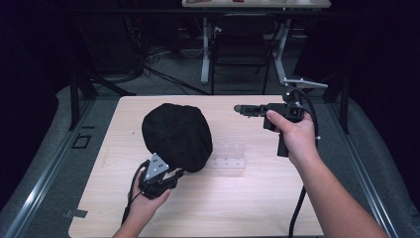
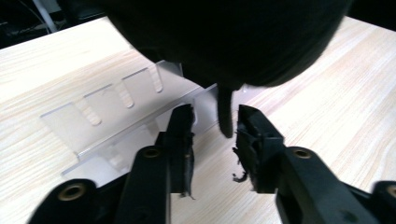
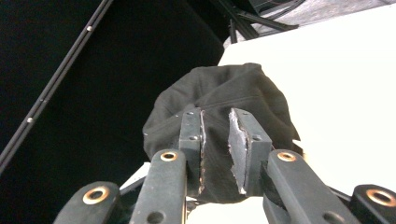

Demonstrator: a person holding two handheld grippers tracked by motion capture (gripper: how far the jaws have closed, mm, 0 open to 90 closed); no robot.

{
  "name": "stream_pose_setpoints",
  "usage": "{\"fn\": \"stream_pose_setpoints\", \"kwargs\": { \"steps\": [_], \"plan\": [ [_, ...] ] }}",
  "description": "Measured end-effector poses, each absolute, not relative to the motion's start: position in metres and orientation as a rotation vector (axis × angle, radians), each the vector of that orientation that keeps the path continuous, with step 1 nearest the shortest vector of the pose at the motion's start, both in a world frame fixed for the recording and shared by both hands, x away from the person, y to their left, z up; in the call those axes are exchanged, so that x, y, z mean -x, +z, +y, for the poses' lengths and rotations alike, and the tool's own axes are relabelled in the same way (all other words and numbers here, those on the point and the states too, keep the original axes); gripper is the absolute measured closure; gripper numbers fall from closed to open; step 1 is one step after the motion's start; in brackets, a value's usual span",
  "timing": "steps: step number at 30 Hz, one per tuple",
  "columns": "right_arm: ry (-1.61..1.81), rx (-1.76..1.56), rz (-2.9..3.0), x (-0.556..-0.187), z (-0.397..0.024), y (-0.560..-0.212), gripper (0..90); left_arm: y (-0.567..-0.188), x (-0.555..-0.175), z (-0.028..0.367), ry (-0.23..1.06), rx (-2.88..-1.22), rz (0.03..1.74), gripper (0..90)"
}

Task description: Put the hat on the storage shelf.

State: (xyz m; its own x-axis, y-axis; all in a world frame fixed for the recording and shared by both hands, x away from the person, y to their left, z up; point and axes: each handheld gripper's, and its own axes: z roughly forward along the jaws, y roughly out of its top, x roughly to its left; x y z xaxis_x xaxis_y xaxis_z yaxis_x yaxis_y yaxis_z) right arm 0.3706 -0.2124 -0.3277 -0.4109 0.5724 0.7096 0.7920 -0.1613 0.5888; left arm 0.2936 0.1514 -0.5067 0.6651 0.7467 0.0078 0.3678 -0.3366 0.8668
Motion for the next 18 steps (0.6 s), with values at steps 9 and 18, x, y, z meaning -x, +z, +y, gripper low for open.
{"fn": "stream_pose_setpoints", "kwargs": {
  "steps": [9, 18],
  "plan": [
    [-1.602, 1.619, -1.944, -0.36, -0.224, -0.335, 74.3, -0.51, -0.289, 0.173, 0.473, -1.915, 0.951, 53.1],
    [-1.583, 1.694, -2.059, -0.348, -0.234, -0.345, 72.6, -0.517, -0.281, 0.192, 0.463, -1.903, 1.001, 50.1]
  ]
}}
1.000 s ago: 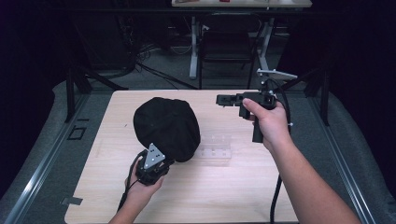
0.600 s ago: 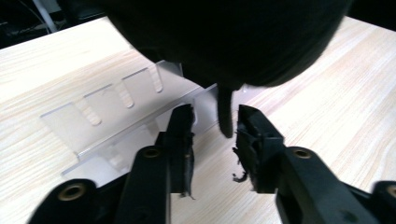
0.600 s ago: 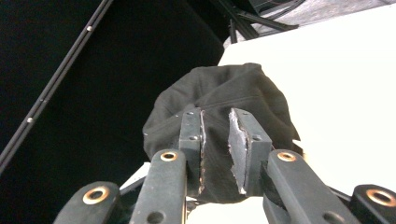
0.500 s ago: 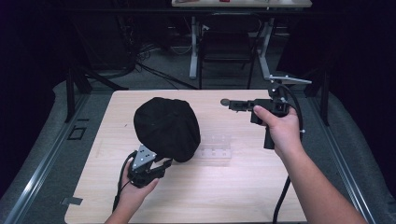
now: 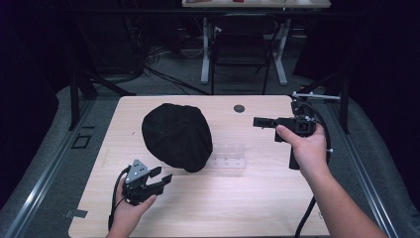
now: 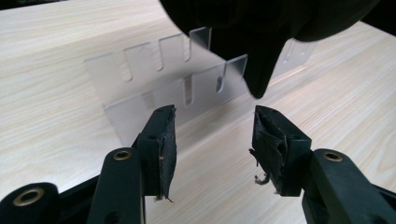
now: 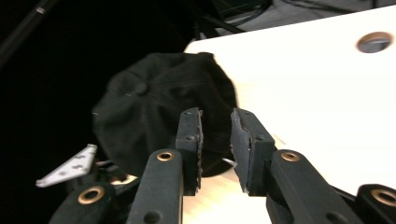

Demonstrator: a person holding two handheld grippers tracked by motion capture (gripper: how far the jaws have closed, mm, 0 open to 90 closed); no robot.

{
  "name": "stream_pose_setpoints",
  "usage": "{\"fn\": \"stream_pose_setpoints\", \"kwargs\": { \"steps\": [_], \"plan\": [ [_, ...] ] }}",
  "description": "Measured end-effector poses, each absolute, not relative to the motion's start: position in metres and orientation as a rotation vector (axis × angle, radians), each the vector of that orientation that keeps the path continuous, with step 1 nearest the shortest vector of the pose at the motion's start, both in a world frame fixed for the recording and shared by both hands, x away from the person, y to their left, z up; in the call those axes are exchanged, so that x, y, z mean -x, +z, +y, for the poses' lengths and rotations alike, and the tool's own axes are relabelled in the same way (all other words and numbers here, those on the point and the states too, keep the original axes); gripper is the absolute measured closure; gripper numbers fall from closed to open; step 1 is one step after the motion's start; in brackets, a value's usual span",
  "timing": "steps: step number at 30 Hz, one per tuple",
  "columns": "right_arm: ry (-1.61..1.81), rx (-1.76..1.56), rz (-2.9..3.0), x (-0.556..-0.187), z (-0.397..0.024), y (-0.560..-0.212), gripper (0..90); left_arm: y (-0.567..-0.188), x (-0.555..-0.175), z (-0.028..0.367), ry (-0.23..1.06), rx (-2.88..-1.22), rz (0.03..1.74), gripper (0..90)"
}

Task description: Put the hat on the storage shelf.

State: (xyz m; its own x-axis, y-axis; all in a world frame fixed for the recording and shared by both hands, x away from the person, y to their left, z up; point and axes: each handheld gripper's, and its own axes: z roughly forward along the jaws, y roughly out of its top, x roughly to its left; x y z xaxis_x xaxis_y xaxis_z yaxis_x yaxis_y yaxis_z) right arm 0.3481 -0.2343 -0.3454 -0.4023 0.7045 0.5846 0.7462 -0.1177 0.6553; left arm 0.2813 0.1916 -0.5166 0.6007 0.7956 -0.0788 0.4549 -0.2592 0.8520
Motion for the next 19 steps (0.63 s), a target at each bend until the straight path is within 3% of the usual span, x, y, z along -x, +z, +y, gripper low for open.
{"fn": "stream_pose_setpoints", "kwargs": {
  "steps": [19],
  "plan": [
    [-1.488, 1.747, -2.311, -0.325, -0.239, -0.383, 63.4, -0.539, -0.275, 0.202, 0.423, -1.881, 1.041, 49.4]
  ]
}}
